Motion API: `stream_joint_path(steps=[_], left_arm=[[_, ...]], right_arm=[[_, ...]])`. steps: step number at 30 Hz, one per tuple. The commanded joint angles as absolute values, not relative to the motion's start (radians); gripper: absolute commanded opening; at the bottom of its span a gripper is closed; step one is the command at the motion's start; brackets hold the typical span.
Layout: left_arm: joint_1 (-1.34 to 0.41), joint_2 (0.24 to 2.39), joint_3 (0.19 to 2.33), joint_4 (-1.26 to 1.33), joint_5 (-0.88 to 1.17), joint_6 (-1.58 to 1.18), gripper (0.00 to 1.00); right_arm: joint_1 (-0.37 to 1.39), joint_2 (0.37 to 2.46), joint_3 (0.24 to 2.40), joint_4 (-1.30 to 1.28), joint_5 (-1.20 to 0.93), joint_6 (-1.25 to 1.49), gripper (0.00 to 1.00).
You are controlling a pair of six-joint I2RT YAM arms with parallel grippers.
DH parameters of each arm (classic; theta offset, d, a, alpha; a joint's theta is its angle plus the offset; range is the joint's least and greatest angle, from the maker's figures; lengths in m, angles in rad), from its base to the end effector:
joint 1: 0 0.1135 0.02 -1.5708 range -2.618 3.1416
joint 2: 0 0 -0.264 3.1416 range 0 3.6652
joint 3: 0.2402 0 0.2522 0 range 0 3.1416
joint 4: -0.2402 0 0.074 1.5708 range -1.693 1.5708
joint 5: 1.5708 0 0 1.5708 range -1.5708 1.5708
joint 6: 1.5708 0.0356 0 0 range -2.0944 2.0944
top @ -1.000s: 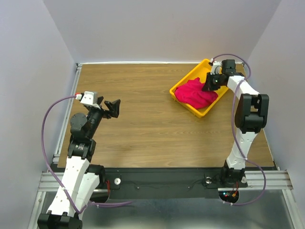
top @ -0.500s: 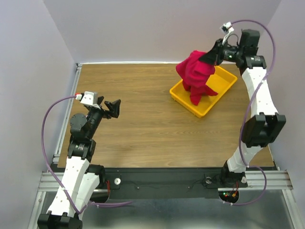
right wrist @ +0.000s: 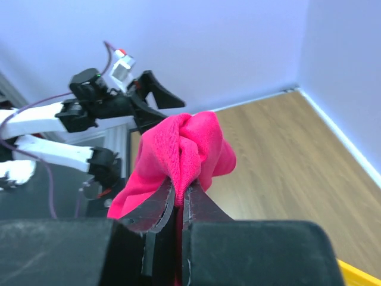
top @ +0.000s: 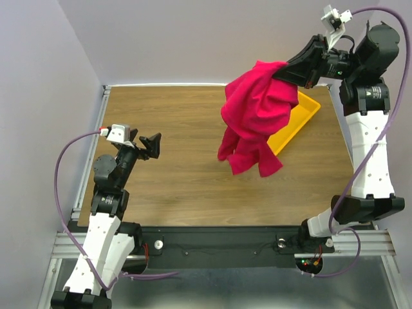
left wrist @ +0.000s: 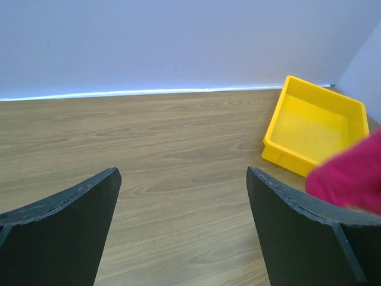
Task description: Fold and stack the t-shirts
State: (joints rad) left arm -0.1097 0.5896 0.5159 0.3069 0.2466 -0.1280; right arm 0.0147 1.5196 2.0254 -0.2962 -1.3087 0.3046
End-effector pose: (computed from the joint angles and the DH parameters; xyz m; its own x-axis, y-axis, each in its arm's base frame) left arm 0.1530 -0.0256 0.3272 0.1841 -0.1448 -0.9722 0.3688 0.9270 -0.0682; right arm 0.2726 0.0384 0.5656 -0.0860 0.0765 -0.9934 -0.9672 0.2330 0.1016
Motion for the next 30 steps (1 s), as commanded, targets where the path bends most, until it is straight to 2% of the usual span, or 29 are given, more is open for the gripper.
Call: stream_joint_path(steps=[1,8,12,14,15,16,20,22,27,30], left_arm=[[-0.109,0.552,0.502,0.373,0.213,-0.11,0.99],[-0.109,0.543,0.5,0.374,0.216,-0.113,0.99],[-0.109,0.54,0.5,0.373,0.219,-0.115,0.99],[-0.109,0.54,0.499,0.376,0.227,-0.117,0.99],[-0.109,0.543,0.5,0.376,0.232,-0.117,0.99],[-0.109,0.543,0.5,0.376,0.235,-0.117,0.99],[-0.109,0.545,0.5,0.379,0.25,-0.123,0.99],[-0.109,0.551,0.5,0.383,0.273,-0.124,0.99],[-0.109,0.604,0.509,0.399,0.366,-0.152,0.99],[-0.11,0.644,0.52,0.4,0.417,-0.17,0.99]], right_arm=[[0.081,1.491,1.958,-0.213,-1.345,0.373,0.01],[0.264,1.457,1.646,-0.222,-1.258,0.259,0.01],[0.369,1.47,1.494,-0.306,-1.149,0.065,0.03],[0.448,1.483,1.438,-0.426,-1.011,-0.115,0.28],[0.465,1.491,1.422,-0.466,-0.95,-0.151,0.37],[0.475,1.499,1.401,-0.471,-0.89,-0.169,0.52],[0.466,1.522,1.401,-0.479,-0.547,-0.242,0.86],[0.409,1.517,1.414,-0.48,-0.434,-0.267,0.9],[0.207,1.476,1.366,-0.479,-0.551,-0.244,0.91],[0.18,1.453,1.26,-0.476,-0.54,-0.276,0.92]])
